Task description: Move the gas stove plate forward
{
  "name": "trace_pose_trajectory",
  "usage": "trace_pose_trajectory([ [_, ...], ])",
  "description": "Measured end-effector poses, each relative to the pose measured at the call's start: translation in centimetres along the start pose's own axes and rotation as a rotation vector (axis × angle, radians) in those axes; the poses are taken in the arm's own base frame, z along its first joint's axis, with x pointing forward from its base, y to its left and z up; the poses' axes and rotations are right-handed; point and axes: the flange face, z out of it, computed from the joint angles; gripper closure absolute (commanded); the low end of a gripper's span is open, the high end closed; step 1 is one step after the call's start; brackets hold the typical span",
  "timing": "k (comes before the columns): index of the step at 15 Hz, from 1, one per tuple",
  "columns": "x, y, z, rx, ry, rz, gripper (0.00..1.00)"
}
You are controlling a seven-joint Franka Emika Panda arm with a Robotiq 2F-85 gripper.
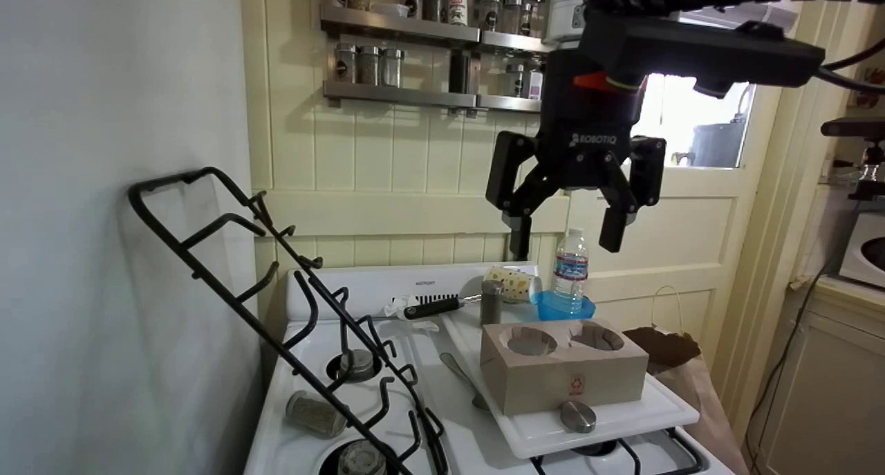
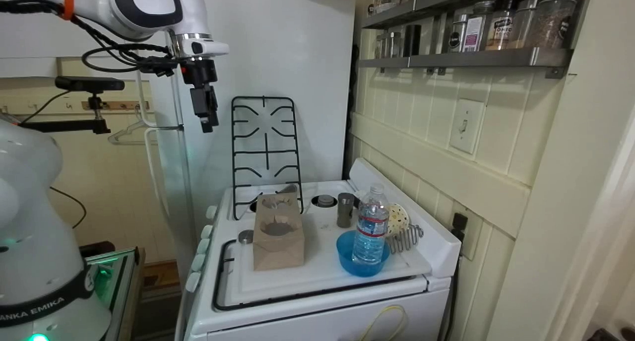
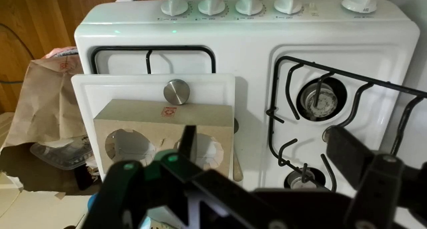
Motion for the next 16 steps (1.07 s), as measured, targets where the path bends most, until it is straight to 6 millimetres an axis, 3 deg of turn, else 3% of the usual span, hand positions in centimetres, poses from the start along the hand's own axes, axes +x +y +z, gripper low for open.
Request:
trace_pose_trajectory([
  [4,2.2,0.6,-0.1,0.083,0.081,-0.118,0.0],
  [8,4.4,1.2,1.0,0.154,0.112,-0.307,0.0],
  [16,6.8,0.1,2.0,0.331,0.086,-0.614,0.0],
])
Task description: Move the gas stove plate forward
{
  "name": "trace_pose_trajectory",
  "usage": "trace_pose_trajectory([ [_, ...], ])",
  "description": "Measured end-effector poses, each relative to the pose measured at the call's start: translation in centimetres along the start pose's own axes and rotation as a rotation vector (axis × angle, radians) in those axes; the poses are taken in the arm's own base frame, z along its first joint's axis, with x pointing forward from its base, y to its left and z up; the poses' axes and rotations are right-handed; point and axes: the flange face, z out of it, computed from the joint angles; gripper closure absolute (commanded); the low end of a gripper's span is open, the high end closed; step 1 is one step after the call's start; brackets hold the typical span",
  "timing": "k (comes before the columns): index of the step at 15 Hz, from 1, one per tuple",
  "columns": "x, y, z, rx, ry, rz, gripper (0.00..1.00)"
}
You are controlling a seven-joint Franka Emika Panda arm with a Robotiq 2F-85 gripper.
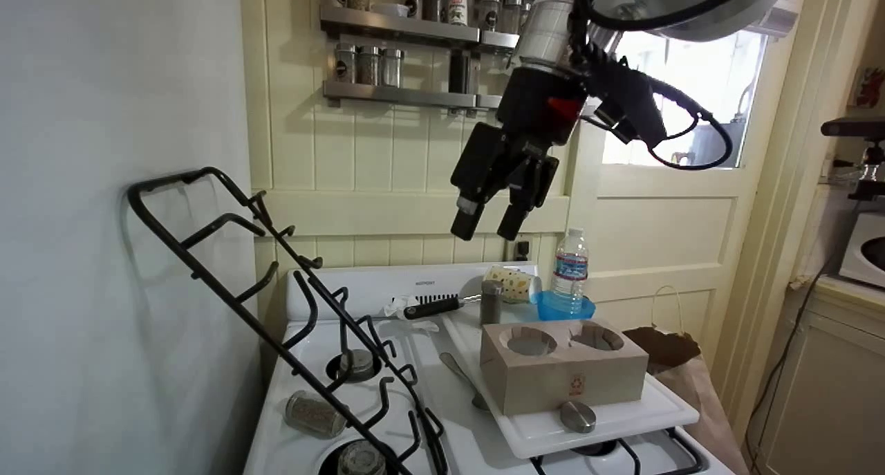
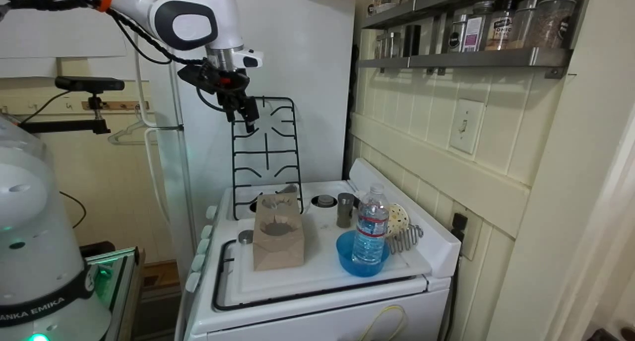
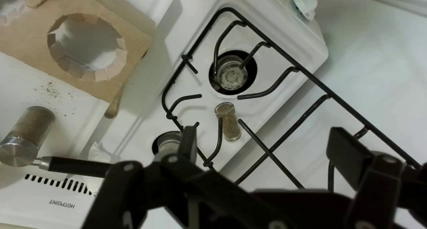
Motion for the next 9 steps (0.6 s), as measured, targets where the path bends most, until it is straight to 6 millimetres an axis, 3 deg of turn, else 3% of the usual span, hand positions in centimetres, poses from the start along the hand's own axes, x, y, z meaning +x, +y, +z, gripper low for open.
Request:
trace_pose_trajectory([
  [4,0.3,0.1,0.1,0.009,-0.002,-0.017,0.0],
  [9,0.9,1.3,-0.8,0.082,0.035,-0.261,0.0],
])
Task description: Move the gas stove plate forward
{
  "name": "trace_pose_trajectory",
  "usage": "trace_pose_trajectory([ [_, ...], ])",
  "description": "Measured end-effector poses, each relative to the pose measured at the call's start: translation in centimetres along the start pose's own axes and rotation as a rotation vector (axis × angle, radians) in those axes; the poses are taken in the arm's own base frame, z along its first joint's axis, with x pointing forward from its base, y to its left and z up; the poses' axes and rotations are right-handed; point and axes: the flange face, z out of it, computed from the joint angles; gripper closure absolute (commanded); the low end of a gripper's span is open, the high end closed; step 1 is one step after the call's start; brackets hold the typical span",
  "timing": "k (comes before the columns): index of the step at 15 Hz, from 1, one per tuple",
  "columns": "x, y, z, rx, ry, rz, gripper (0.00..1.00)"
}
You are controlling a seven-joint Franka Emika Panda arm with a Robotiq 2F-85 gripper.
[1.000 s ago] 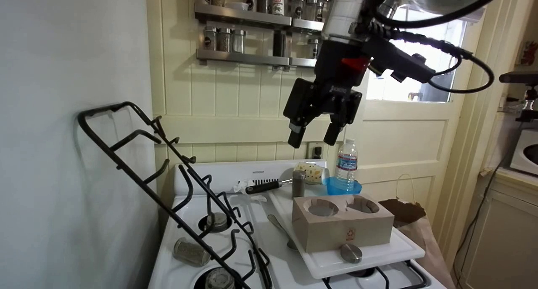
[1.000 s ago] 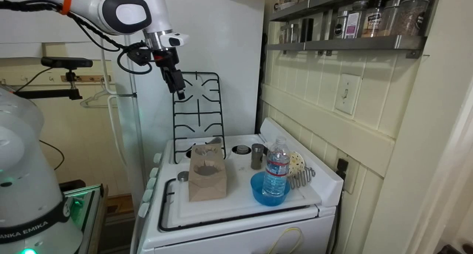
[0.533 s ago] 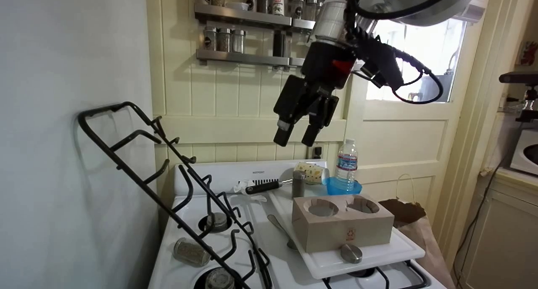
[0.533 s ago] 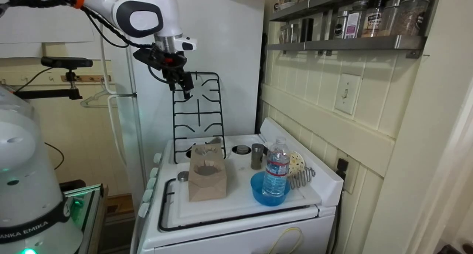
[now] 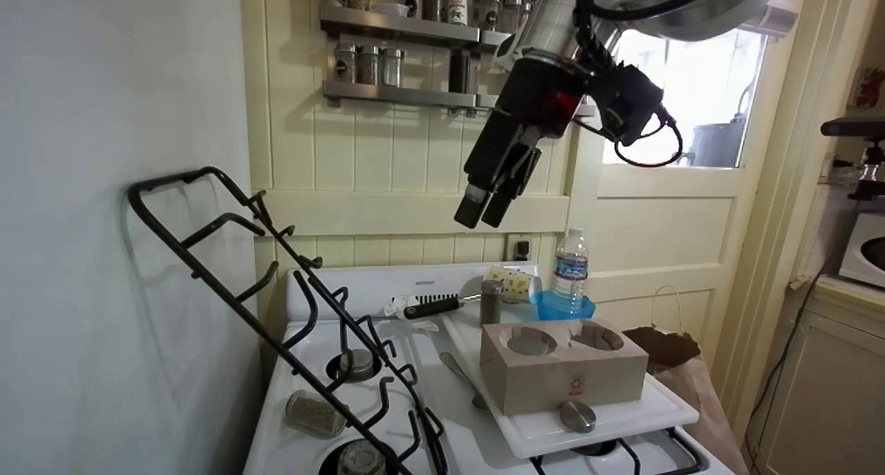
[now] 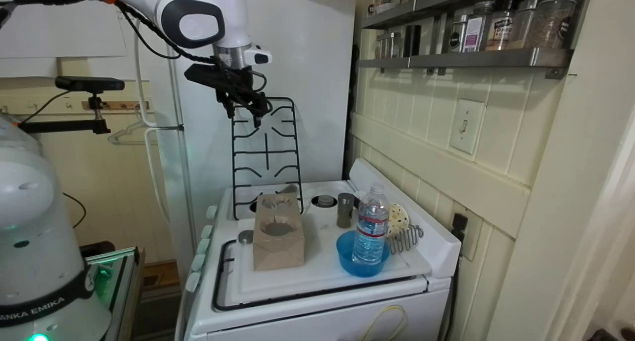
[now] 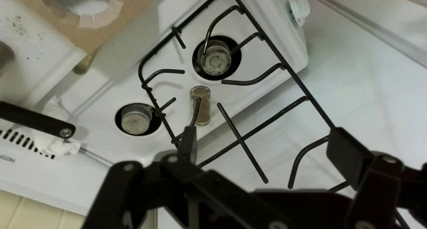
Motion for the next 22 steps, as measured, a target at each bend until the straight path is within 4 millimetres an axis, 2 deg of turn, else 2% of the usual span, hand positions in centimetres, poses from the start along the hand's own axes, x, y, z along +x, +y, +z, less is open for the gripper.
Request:
trace_pose_trajectory([
  [4,0.7,1.1,0.6,0.053,0.004,-0.196,0.0],
  [8,2.9,0.7,3.0,0.068,-0.027,-0.381,0.0],
  [12,4.9,0.4,4.4,0.073,-0.02,-0.408,0.0],
  [14,4.9,0.6,4.0,0.097,0.017,-0.383,0.0],
  [17,5.3,1.0,3.1,0.1,0.162,-0.318,0.0],
  [19,5.5,0.8,4.1,0.086,0.219,-0.3,0.0],
  [22,5.2,0.4,7.1,0.102,0.19,-0.319,0.0],
])
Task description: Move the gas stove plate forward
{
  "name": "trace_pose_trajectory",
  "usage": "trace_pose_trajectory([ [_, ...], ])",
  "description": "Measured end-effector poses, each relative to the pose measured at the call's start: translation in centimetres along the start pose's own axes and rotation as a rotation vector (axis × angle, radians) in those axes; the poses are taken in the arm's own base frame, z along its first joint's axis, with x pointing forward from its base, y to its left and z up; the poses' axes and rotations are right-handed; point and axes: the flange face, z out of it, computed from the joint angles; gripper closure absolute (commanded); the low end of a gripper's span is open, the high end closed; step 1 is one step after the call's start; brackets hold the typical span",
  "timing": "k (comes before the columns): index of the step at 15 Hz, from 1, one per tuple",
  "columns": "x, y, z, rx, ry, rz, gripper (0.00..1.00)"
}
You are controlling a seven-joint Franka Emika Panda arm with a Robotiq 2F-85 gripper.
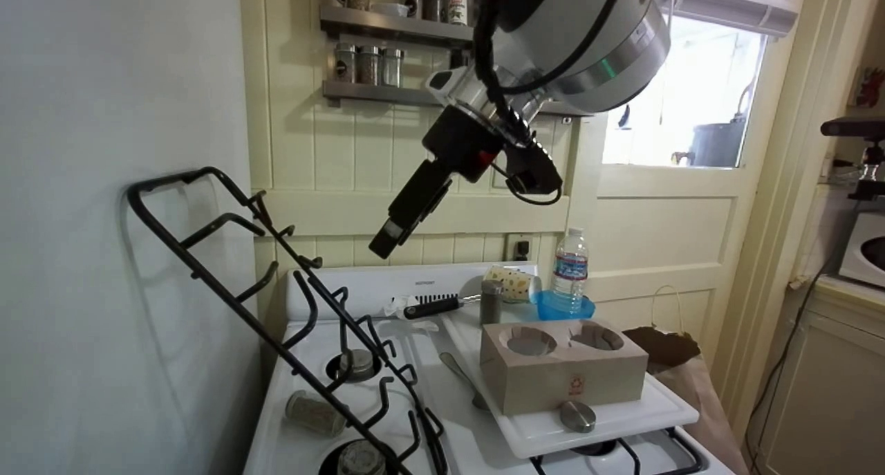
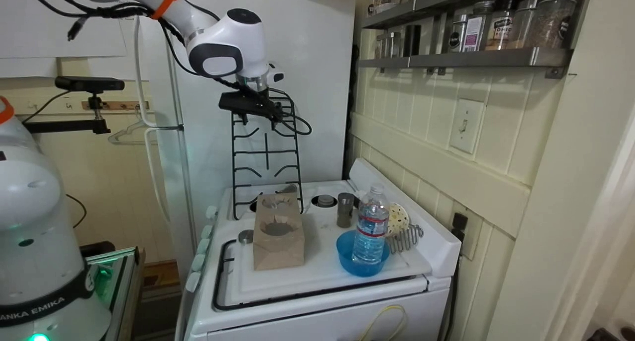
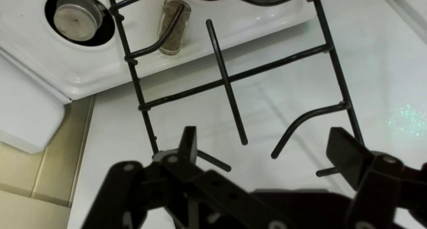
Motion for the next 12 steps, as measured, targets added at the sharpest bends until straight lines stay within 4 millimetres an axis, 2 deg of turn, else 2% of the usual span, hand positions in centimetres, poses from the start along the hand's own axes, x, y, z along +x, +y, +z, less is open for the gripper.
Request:
trace_pose_trajectory([
  [4,-0.8,0.8,4.0,0.005,-0.039,-0.021,0.0],
  [8,0.1,1.4,7.5,-0.021,-0.032,-0.063,0.0],
  [12,1.2,1.4,9.1,-0.03,-0.024,-0.075,0.0],
])
